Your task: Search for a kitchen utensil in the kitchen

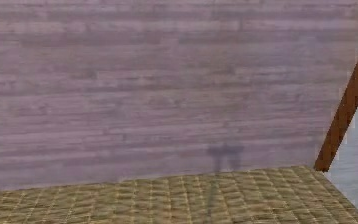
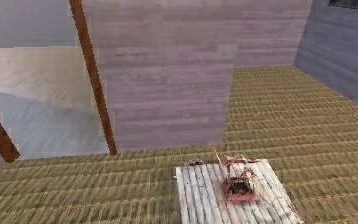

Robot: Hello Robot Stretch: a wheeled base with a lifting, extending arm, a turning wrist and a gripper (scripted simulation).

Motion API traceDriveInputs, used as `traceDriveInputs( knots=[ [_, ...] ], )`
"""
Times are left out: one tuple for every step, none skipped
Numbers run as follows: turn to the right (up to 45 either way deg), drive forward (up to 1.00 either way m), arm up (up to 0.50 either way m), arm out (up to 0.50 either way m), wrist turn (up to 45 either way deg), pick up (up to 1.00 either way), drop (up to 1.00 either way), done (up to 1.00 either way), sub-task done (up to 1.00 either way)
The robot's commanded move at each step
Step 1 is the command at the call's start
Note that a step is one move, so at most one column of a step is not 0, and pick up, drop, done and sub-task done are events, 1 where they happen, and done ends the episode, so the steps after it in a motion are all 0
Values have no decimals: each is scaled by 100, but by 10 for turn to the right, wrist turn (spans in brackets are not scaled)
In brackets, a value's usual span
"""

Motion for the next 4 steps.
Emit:
traceDriveInputs(
  knots=[
    [450, 0, 0, 0, 0, 0, 0, 0, 0],
    [120, 0, 0, 0, 0, 0, 0, 0, 0],
    [0, 15, 0, 0, 0, 0, 0, 0, 0],
    [-30, 0, 0, 0, 0, 0, 0, 0, 0]
  ],
)
